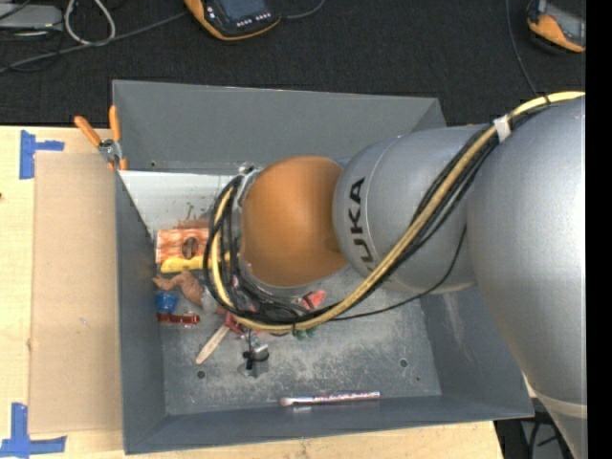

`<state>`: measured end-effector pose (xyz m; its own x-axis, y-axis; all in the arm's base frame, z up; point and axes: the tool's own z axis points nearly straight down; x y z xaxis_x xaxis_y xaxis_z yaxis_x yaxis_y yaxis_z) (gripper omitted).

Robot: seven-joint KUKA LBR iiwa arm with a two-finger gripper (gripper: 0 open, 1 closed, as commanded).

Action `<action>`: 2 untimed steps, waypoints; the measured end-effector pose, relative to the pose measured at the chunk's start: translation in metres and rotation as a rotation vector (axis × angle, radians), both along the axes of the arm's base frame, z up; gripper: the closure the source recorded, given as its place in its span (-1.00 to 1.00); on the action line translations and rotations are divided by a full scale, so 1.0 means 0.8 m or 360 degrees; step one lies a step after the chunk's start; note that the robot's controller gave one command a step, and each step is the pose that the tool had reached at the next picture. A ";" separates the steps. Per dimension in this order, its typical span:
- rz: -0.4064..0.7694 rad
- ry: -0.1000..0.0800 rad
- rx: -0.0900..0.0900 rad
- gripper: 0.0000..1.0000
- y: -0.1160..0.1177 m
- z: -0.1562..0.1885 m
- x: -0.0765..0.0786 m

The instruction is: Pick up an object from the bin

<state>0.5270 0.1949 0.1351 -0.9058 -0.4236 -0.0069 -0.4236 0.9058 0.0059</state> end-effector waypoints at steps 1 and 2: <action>0.0000 0.0001 0.0000 -1.00 0.000 0.000 0.000; -0.0123 -0.0005 0.0006 -1.00 -0.023 -0.031 0.022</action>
Offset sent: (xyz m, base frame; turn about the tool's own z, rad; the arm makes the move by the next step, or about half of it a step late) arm 0.0368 -0.0477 -0.0594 0.1778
